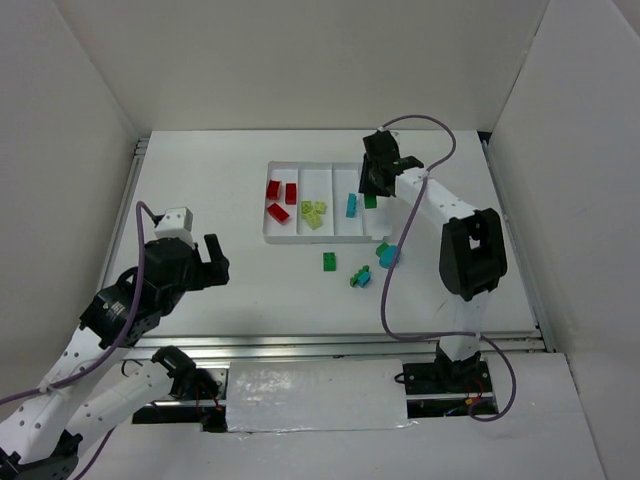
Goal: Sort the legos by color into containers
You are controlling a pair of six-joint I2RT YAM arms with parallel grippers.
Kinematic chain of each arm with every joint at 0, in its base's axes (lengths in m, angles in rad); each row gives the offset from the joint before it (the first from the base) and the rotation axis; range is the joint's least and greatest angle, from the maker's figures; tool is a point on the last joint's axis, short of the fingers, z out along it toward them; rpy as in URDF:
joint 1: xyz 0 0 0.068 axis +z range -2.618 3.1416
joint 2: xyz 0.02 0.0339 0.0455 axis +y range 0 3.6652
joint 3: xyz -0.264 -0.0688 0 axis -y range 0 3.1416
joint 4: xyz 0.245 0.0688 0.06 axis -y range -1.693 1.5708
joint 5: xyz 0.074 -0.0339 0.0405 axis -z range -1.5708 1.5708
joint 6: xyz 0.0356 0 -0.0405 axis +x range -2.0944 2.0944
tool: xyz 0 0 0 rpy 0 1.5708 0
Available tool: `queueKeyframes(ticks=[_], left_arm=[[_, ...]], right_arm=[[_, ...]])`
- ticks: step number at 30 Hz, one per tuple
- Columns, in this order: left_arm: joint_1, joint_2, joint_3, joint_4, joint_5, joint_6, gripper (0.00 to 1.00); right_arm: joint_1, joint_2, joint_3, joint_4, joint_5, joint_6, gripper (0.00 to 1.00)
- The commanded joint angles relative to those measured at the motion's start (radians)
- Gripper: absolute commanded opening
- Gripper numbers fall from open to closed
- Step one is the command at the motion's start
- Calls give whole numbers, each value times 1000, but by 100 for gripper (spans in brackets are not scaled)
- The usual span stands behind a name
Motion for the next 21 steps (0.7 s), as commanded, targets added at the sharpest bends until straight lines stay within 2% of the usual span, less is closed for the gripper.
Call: queueKeyframes(ticks=[1,6,7,8,9,10,11,14,15,16,21], left_arm=[[-4,0,-2,38,14,28,100],[-2,55,12,20,-3,13,99],[-4,66,18,14,-8,6,99],[-4,77,26,9,-8,-19,100],[-4,95,27,28,12,-27,99],[-4,103,12,50,39,-34,99],[-4,114,-3,81,73,-54,99],[-8,192,-61,230,211,-96,99],[-14,260,-71,262,254,-105,99],[-27,299,-75,323,257,-113,99],[-134,609,38,402,193,-165,99]], right_arm=[[-47,81,88,-72,-14,-53,2],[-72,122,138,-84,-17,-58,10],[-73,123,142,-86,-25,-58,30],[-75,124,154,-92,-25,-55,38],[-75,124,156,-96,-34,-56,43],[-73,123,158,-99,-41,-55,53],[-75,119,159,-104,-43,-49,58],[-72,69,133,-100,-61,-33,63],[-72,52,125,-101,-61,-27,65],[-72,35,113,-95,-65,-21,75],[-66,-100,47,-135,-66,46,76]])
